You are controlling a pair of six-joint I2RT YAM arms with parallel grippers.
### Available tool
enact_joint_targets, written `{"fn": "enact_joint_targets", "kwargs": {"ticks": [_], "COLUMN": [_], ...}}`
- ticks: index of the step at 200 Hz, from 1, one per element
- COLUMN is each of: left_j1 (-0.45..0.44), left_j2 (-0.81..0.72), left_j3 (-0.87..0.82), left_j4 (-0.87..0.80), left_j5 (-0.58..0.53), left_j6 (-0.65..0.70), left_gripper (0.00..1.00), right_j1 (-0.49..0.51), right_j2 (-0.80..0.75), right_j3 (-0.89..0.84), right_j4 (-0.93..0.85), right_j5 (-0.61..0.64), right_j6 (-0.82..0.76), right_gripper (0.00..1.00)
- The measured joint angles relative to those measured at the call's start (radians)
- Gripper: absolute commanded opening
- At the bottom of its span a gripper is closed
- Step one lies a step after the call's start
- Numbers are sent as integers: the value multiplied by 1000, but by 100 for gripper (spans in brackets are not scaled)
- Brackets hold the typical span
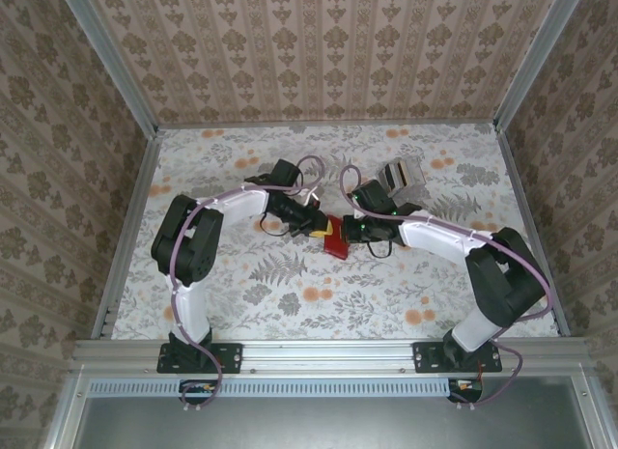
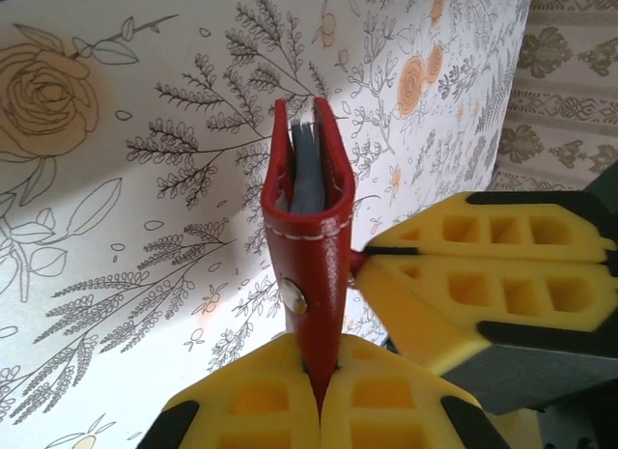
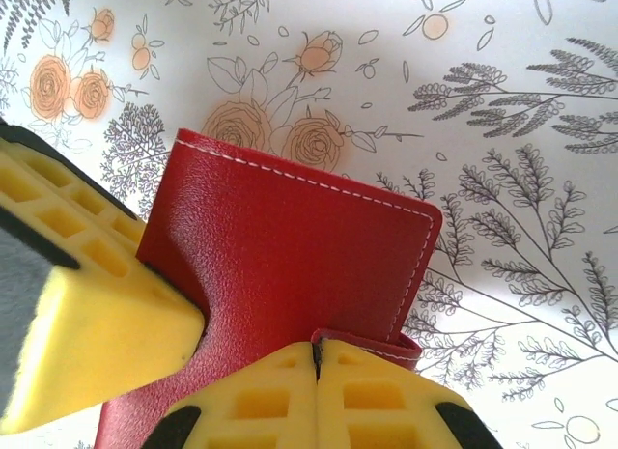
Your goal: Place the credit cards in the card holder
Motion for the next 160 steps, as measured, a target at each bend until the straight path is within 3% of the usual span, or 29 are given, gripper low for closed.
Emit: {"fn": "enact_joint_targets", "kwargs": {"ticks": [28, 32, 43, 49, 81, 121, 160], "left_j1": [9, 9, 9, 9, 8, 11, 22], "left_j2": [-1, -1, -1, -1, -1, -2, -10], "left_j3": [-30, -32, -38, -41, -47, -69, -91], "left_j4": [8, 8, 8, 8, 8, 25, 50], "left_j5": [-10, -14, -25, -32, -59, -73, -64], "left_j6": [-3, -3, 2, 6, 20, 23, 15], "left_gripper": [0, 5, 34, 44, 66, 80, 81], "right_j1": [-21, -24, -37, -45, -67, -68, -68], "right_j2": [-37, -40, -47, -49, -52, -104, -136], "right_j3": [-49, -56, -77, -86, -113, -113, -113], "right_j4": [3, 5, 18, 24, 63, 106, 158], "right_j5": [16, 16, 9, 2, -73, -192, -298], "right_j6": [15, 18, 23, 23, 21, 6, -4], "right_gripper": [0, 0, 0, 0, 0, 0, 0]}}
